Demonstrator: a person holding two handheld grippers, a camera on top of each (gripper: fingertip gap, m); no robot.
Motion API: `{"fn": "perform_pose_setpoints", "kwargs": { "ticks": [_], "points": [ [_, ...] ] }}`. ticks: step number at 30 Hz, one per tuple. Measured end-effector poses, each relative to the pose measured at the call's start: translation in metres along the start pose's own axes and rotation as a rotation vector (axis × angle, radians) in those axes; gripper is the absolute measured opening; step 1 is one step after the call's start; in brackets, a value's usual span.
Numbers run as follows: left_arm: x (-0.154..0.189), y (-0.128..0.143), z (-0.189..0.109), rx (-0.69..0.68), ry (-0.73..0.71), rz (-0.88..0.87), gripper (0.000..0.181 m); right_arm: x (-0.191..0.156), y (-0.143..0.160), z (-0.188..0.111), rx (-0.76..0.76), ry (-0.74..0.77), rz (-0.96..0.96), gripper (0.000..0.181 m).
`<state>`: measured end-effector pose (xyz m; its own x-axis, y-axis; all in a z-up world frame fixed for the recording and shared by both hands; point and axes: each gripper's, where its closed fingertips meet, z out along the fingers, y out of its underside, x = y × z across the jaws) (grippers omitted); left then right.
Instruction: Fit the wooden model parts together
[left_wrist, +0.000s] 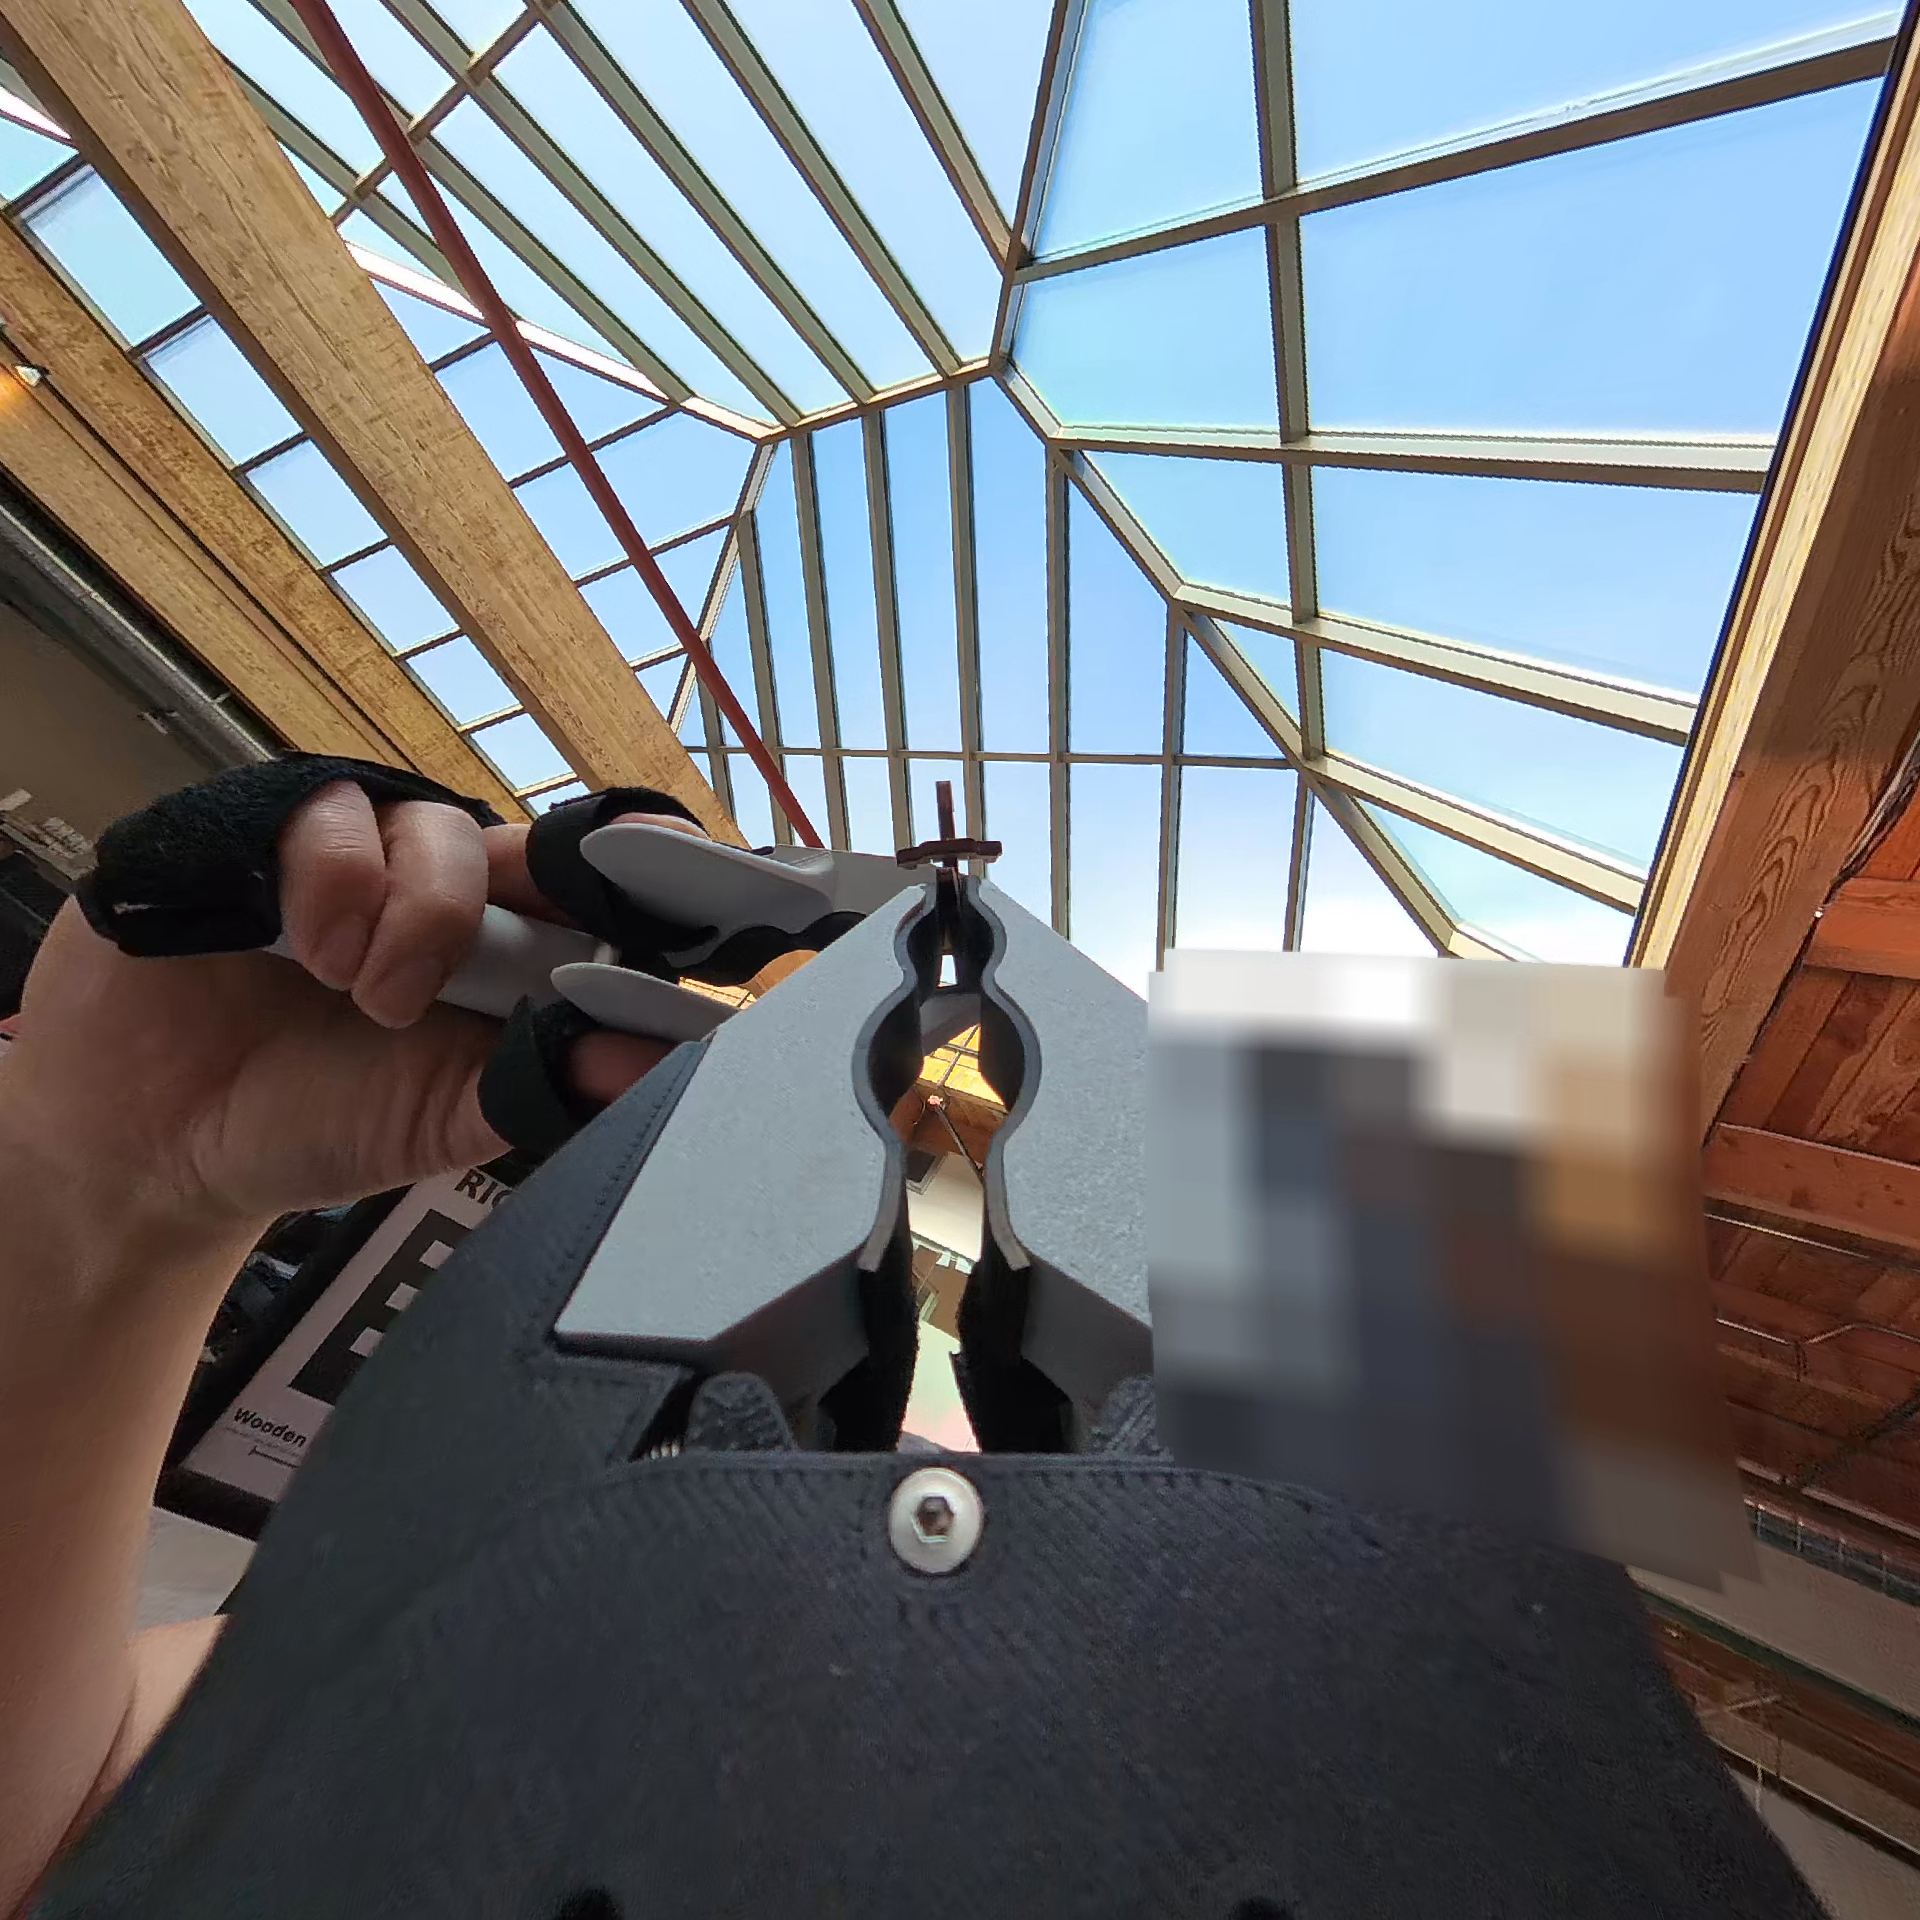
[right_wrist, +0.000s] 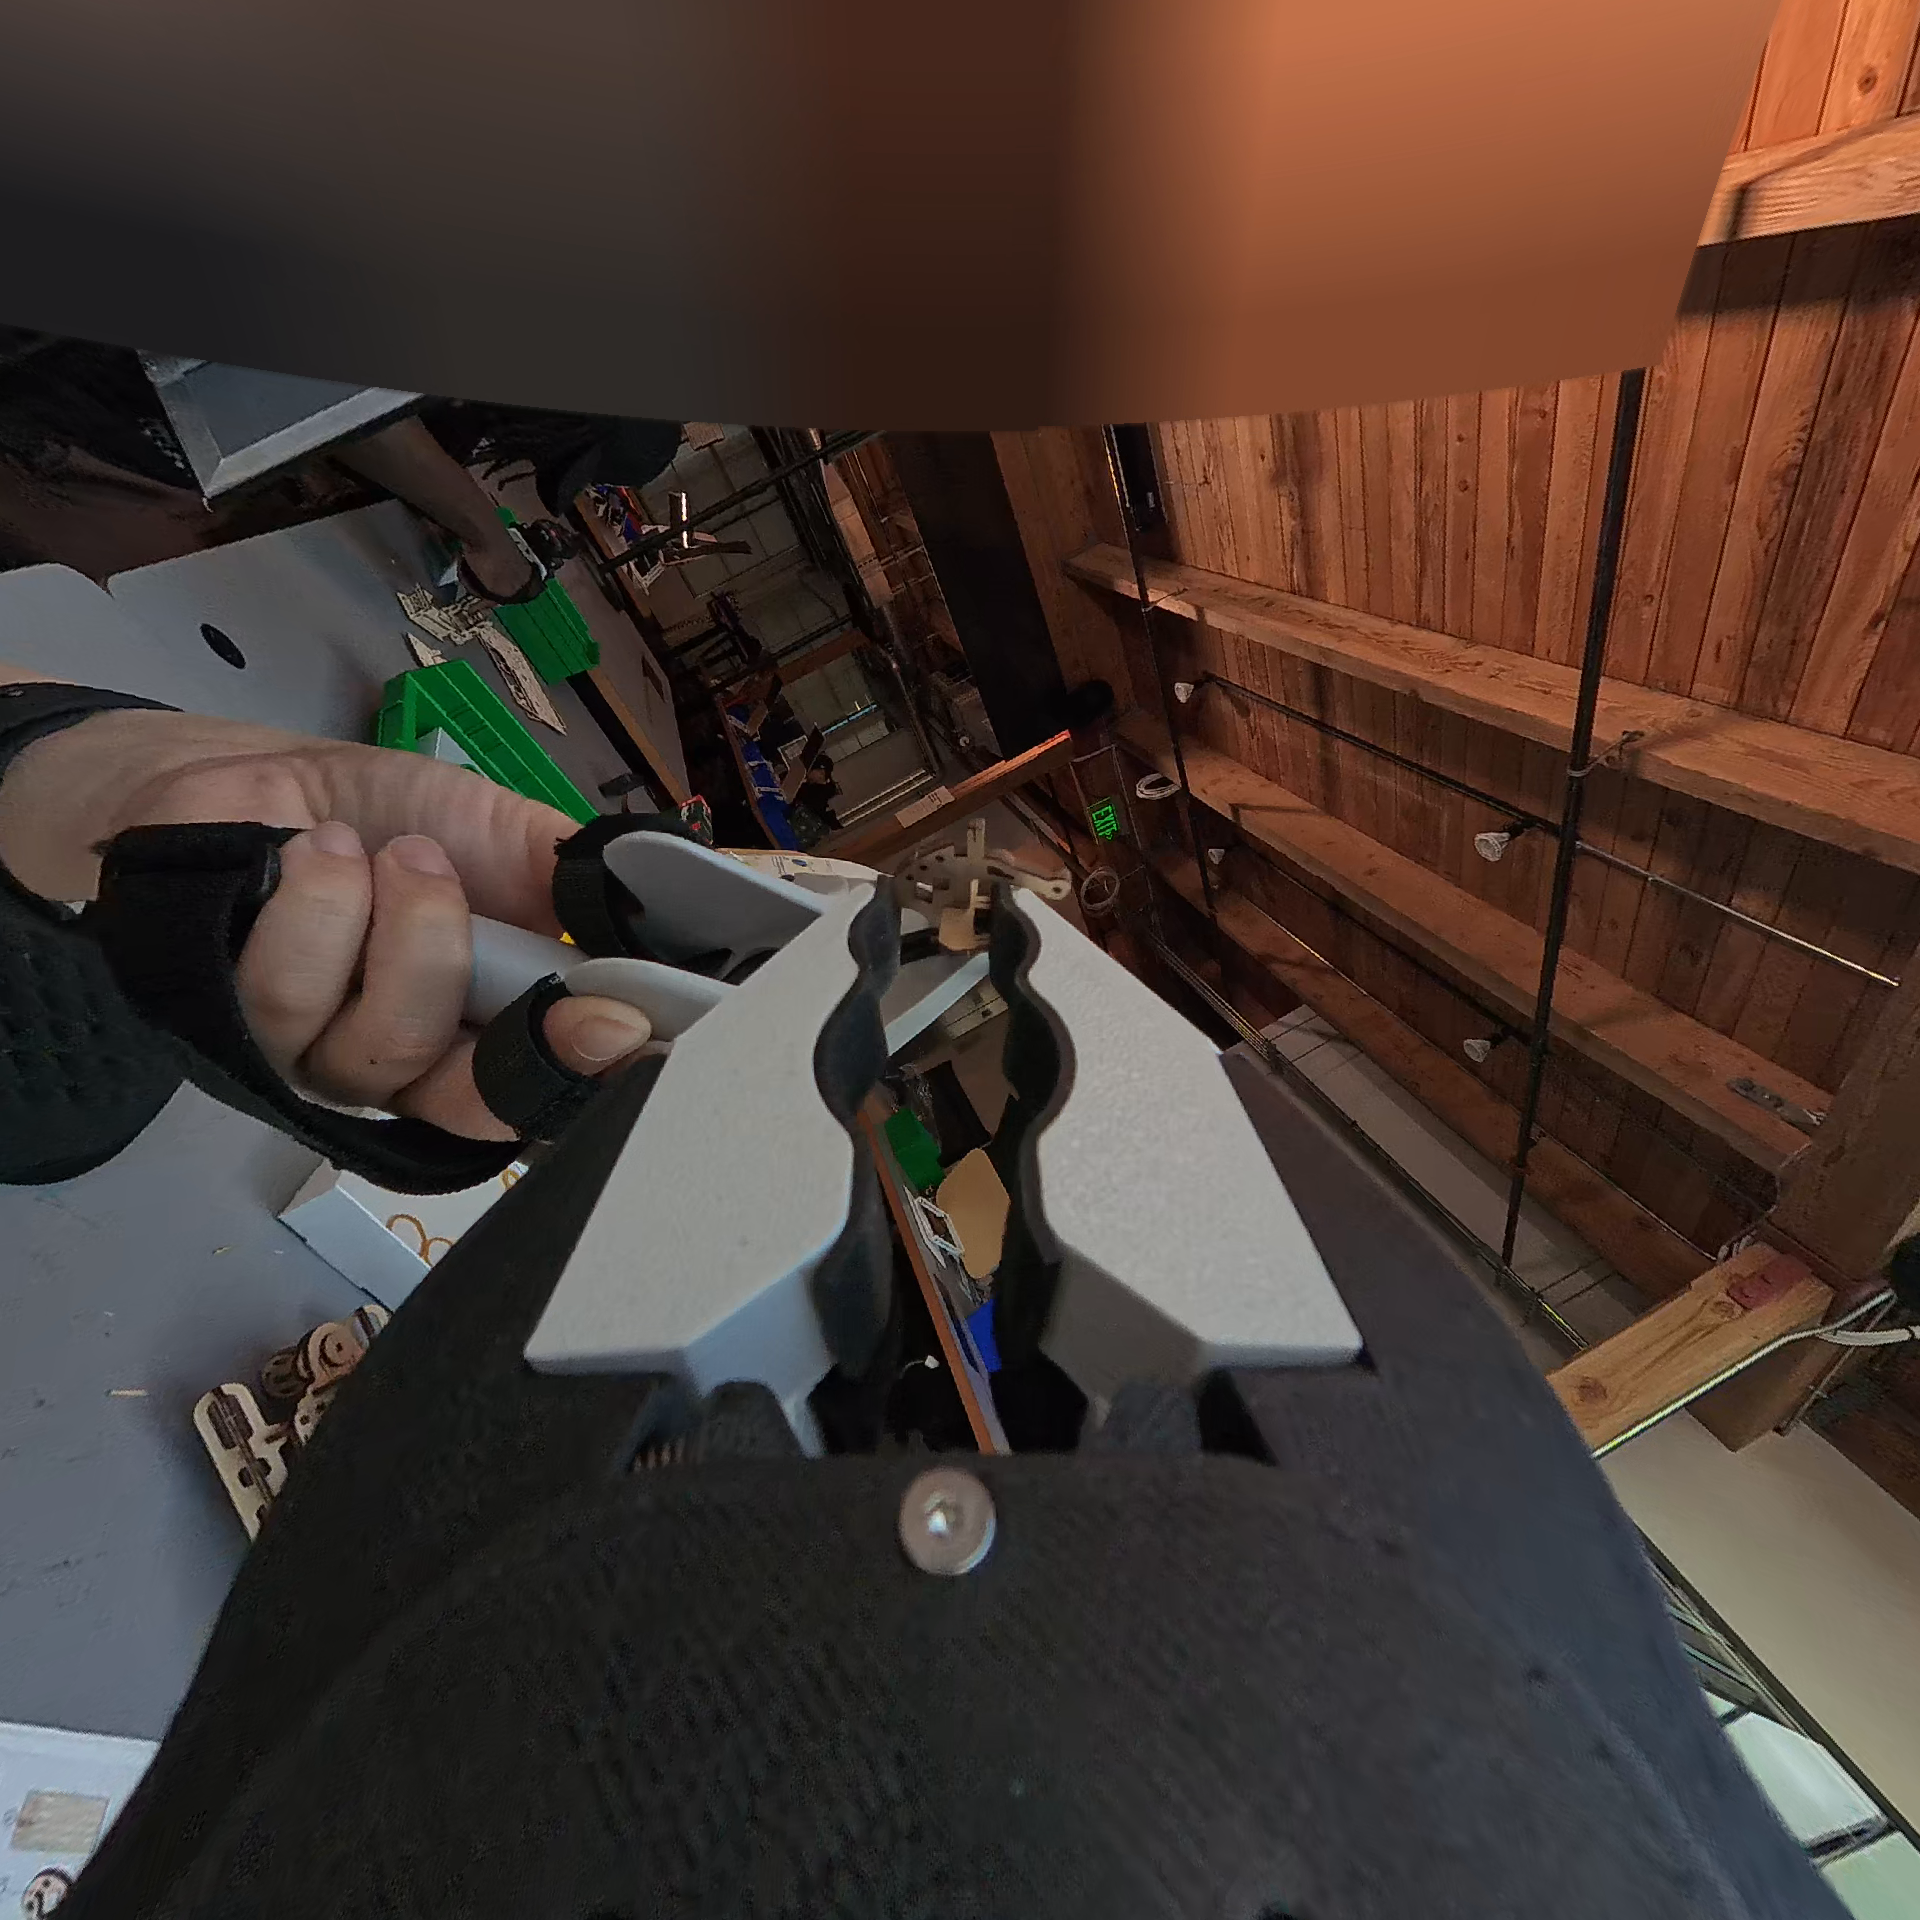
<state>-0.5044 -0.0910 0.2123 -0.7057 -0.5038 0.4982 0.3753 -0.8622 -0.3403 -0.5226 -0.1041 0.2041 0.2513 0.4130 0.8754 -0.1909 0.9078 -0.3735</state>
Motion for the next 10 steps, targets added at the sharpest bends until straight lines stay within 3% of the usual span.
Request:
{"fn": "perform_pose_setpoints", "kwargs": {
  "ticks": [10],
  "points": [
    [0.0066,0.0052,0.0026,-0.062,0.013,0.079,0.0,-0.0006,-0.0081,0.0016,0.045,0.027,-0.051,0.018]
  ]
}}
